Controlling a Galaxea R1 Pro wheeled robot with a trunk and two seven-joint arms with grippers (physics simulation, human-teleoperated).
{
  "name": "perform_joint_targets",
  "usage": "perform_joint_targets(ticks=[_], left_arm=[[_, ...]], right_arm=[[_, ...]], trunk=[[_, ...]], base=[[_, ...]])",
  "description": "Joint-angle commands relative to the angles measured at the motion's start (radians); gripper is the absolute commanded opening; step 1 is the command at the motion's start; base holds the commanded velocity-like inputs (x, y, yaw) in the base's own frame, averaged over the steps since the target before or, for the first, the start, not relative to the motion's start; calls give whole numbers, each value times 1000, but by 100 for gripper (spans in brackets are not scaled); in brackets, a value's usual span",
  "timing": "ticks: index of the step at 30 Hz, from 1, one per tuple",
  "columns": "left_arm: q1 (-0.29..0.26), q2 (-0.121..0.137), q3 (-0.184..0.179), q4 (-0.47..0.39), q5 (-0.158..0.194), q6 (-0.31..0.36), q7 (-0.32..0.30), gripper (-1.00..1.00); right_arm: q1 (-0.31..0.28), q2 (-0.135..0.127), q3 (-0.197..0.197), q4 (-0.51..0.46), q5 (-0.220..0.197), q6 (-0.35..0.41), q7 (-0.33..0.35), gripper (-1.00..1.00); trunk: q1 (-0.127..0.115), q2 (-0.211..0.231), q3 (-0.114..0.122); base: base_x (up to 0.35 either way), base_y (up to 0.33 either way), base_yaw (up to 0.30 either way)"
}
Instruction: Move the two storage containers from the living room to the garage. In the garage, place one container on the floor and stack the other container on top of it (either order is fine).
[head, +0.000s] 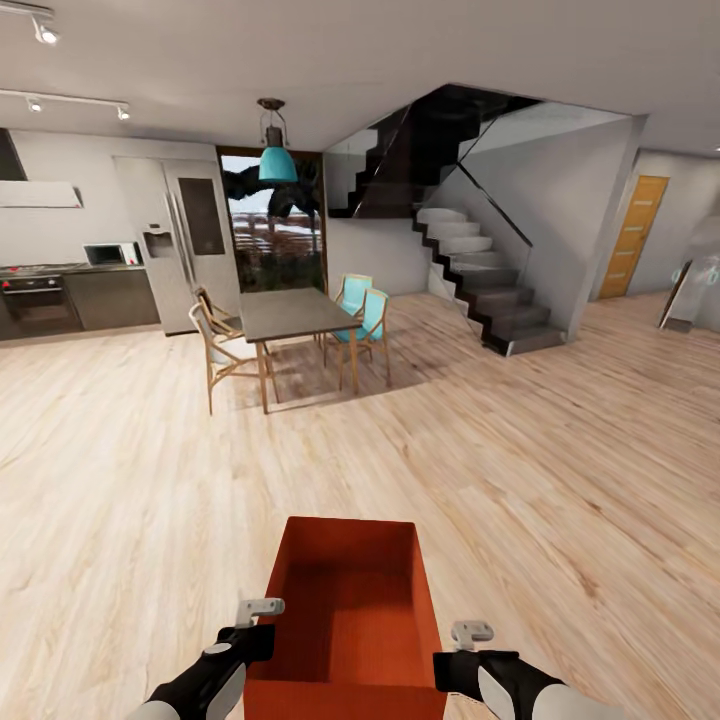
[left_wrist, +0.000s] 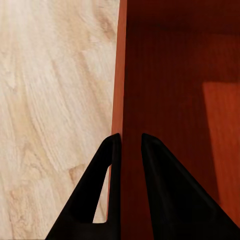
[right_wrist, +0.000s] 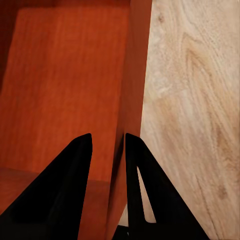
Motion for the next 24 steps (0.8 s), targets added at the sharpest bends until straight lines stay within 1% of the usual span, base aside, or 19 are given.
perform_joint_targets(ticks=[1,13,17,24], left_arm=[[0,1,-31,2,26,2,7,-100],[0,1,-31,2,26,2,7,-100],[0,1,-31,2,26,2,7,-100],[0,1,-31,2,26,2,7,-100]], right_arm=[[0,-23,-20,-62,4,-29,4,-100],[-1,-24,-20,-62,4,-29,4,-100],[-1,-24,-20,-62,4,-29,4,-100],[0,-23,-20,-62,4,-29,4,-100]], trunk=[[1,-1,-1],[1,-1,-1],[1,-1,-1],[1,-1,-1]], base=[[334,72,-6],[334,74,-9],[333,75,-168],[334,75,-243]])
